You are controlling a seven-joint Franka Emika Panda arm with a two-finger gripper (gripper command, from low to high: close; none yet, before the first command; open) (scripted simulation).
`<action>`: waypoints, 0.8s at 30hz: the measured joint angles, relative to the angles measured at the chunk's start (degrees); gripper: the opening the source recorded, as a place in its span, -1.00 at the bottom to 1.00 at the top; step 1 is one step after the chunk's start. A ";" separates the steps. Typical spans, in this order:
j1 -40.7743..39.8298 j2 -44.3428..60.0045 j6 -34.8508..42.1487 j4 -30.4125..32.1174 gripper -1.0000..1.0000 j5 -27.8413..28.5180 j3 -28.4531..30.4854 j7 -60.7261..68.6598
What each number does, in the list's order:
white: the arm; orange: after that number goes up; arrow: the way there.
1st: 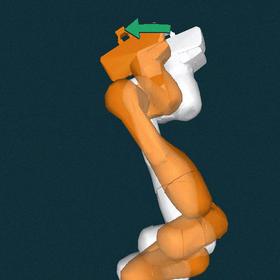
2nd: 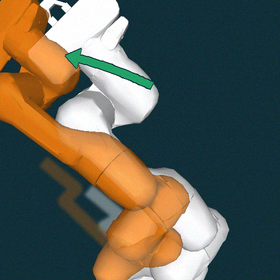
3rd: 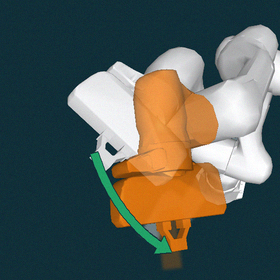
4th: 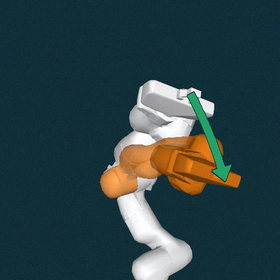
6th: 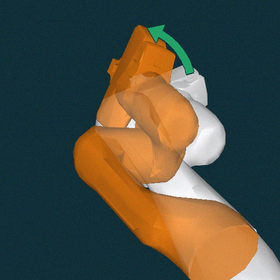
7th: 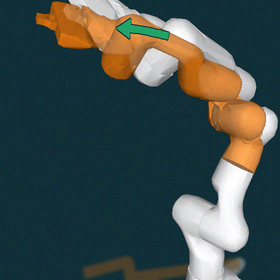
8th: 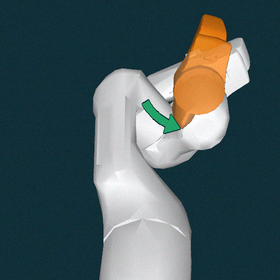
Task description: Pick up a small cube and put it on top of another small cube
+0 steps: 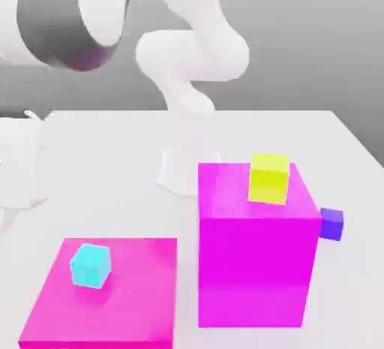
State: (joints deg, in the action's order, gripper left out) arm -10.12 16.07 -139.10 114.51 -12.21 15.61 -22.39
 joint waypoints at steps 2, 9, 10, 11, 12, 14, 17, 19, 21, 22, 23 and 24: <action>-1.60 4.15 -0.54 -1.15 0.00 -0.70 0.09 1.49; -6.98 18.52 -3.42 -5.16 0.00 -2.42 -0.20 5.84; -7.53 20.59 -4.69 -5.71 0.00 -2.96 -0.70 6.29; -8.05 22.66 -6.10 -6.26 0.00 -3.54 -1.29 6.72; -8.49 24.37 -7.30 -6.72 -1.00 -4.02 -1.82 7.05; -8.50 24.37 -7.29 -6.72 -1.00 -4.04 -1.82 7.07; -8.50 24.37 -7.21 -6.73 -1.00 -4.23 -1.83 7.22; -8.56 24.62 -7.36 -6.79 -1.00 -4.21 -1.87 7.23; -7.80 21.58 -5.11 -5.99 -1.00 -3.34 -0.86 6.66; -7.37 19.69 -3.73 -5.48 -1.00 -2.75 -0.29 6.28; -6.64 17.70 -2.47 -4.78 -1.00 -2.17 -0.08 6.03; -5.54 15.66 -1.41 -3.86 -1.00 -1.63 -0.35 5.96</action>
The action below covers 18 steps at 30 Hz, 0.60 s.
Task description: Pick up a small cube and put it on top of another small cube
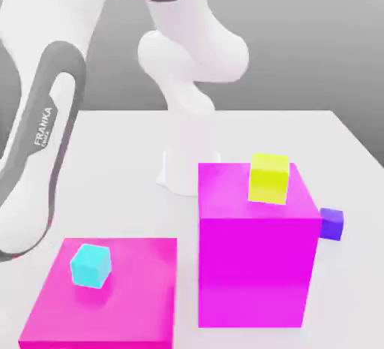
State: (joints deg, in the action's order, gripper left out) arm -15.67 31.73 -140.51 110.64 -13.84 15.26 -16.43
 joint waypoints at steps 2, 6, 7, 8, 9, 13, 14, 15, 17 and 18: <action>2.33 -4.13 2.03 1.97 -1.00 1.12 -0.80 -0.10; 6.77 -12.48 5.96 6.05 -1.00 3.51 -3.18 -0.28; 7.86 -14.56 6.94 7.08 -1.00 4.09 -3.81 -0.33; 8.90 -16.65 7.93 8.10 -1.00 4.67 -4.49 -0.37; 9.88 -18.73 8.91 9.13 -1.00 5.23 -5.22 -0.40; 14.57 -27.01 12.88 13.22 -1.00 7.24 -8.37 -0.34; 15.79 -29.07 13.89 14.24 -1.00 7.65 -8.98 -0.27; 16.98 -31.14 14.88 15.27 -1.00 8.08 -9.68 -0.19; 19.32 -35.27 16.86 17.32 -1.00 8.88 -10.77 -0.01; 20.14 -37.34 17.86 18.34 -1.00 9.26 -11.32 0.10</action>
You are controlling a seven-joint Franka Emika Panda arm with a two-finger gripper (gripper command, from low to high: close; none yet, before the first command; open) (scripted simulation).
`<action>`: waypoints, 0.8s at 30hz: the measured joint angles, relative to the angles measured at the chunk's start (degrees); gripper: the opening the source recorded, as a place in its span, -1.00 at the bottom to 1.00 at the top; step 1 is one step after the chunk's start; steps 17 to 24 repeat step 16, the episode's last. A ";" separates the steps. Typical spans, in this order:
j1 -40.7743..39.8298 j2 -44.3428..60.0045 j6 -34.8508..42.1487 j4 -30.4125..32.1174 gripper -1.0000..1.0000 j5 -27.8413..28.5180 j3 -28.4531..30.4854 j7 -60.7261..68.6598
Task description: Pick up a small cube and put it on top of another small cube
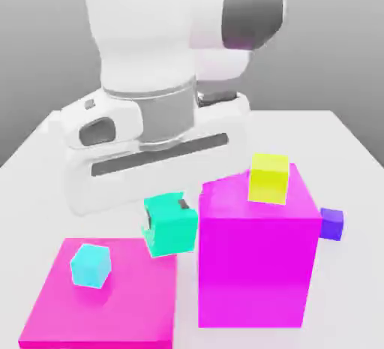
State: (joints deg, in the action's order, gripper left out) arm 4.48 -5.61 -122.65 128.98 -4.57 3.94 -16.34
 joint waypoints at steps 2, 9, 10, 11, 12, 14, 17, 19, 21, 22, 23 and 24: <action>1.24 -4.13 1.98 2.05 -1.00 0.70 -1.43 0.29; 6.38 -18.31 8.37 9.32 -1.00 2.20 -7.25 2.14; 6.70 -18.73 7.39 10.68 -1.00 2.26 -7.67 2.28; 6.84 -18.51 5.66 12.17 -1.00 2.27 -7.94 2.36; 6.89 -17.96 3.55 13.73 -1.00 2.25 -8.13 2.41; 6.88 -16.81 -0.18 16.30 1.00 2.21 -8.38 2.45; 6.88 -16.81 -0.17 16.30 1.00 2.16 -8.38 2.47; 6.88 -16.81 -0.17 16.30 1.00 2.16 -8.38 2.47; 6.88 -16.81 -0.17 16.30 1.00 2.16 -8.38 2.47; 6.88 -16.81 -0.17 16.30 1.00 2.16 -8.38 2.47; 6.88 -16.81 -0.17 16.30 1.00 2.16 -8.38 2.47; 6.88 -16.81 -0.17 16.30 1.00 2.16 -8.38 2.47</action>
